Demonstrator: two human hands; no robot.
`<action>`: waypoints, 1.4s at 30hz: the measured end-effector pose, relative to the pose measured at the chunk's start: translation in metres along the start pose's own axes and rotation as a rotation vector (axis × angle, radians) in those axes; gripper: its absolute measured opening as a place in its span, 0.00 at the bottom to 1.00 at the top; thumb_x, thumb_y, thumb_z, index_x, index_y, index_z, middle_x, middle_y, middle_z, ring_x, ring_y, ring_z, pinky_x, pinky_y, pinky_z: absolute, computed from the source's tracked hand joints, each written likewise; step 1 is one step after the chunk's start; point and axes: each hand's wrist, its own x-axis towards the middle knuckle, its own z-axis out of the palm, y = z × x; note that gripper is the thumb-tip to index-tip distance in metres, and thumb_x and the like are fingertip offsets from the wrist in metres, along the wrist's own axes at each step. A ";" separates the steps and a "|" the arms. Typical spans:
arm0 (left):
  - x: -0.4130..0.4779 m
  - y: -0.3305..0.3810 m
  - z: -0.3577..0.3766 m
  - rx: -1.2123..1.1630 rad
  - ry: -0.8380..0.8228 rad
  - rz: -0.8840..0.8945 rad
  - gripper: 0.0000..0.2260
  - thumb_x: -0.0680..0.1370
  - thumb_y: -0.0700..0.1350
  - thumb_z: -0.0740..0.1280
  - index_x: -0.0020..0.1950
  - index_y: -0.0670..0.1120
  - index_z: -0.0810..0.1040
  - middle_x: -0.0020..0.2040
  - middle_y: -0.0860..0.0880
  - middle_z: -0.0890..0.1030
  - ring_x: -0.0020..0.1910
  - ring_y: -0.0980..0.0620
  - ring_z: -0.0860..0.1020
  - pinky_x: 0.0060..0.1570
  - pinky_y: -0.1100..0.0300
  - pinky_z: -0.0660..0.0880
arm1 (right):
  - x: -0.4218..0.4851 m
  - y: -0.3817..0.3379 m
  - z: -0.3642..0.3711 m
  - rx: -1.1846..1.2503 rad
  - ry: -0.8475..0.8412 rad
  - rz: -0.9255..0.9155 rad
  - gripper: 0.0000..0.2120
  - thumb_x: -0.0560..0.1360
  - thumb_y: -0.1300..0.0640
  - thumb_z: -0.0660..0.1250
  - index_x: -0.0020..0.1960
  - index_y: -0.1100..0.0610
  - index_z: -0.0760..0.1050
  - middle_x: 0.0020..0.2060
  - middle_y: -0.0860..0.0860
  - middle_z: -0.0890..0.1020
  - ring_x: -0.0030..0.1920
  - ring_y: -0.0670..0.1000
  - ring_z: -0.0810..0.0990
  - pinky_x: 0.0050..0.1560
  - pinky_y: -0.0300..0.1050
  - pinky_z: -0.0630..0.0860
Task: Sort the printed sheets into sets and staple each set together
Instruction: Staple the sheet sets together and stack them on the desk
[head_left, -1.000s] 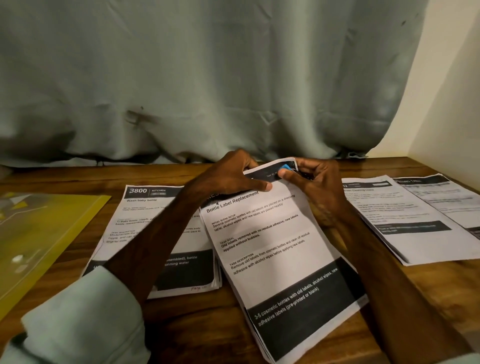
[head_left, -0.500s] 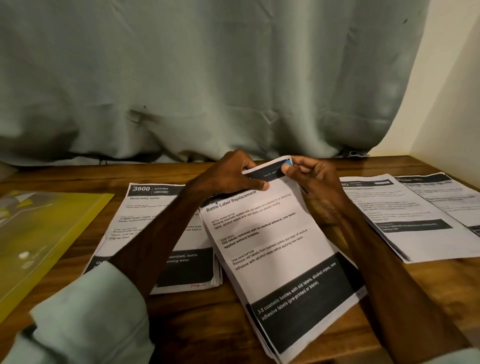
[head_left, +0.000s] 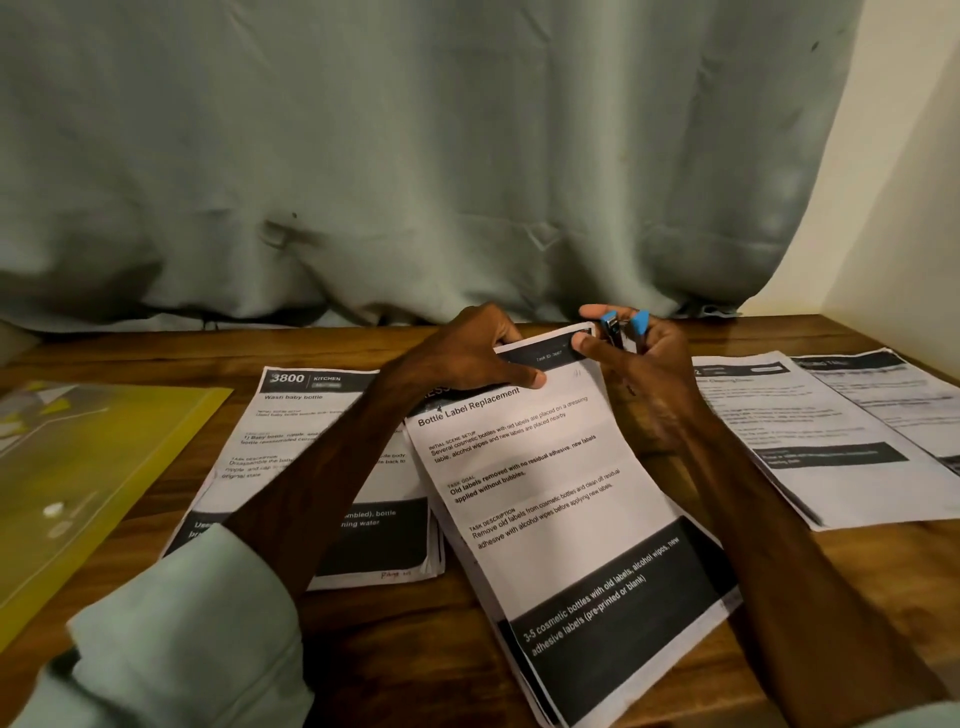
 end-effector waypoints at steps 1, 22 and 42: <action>0.001 0.000 0.000 0.005 -0.001 0.004 0.14 0.72 0.51 0.80 0.52 0.44 0.87 0.40 0.50 0.87 0.35 0.55 0.86 0.37 0.59 0.83 | 0.000 0.001 -0.001 0.002 -0.001 -0.005 0.17 0.74 0.60 0.76 0.62 0.59 0.81 0.48 0.41 0.86 0.49 0.42 0.86 0.45 0.36 0.82; 0.000 0.004 0.000 0.019 -0.013 0.002 0.15 0.73 0.52 0.79 0.54 0.44 0.86 0.41 0.49 0.87 0.37 0.53 0.86 0.41 0.54 0.85 | -0.003 -0.003 -0.003 -0.008 -0.058 0.014 0.16 0.75 0.61 0.75 0.63 0.55 0.81 0.51 0.43 0.85 0.52 0.40 0.84 0.47 0.37 0.82; -0.004 -0.003 -0.011 -0.011 -0.046 -0.015 0.14 0.73 0.51 0.79 0.55 0.45 0.86 0.42 0.50 0.88 0.38 0.52 0.87 0.40 0.57 0.83 | 0.004 0.007 -0.026 -0.430 -0.026 0.447 0.34 0.80 0.29 0.51 0.68 0.54 0.74 0.63 0.58 0.79 0.58 0.59 0.79 0.57 0.54 0.76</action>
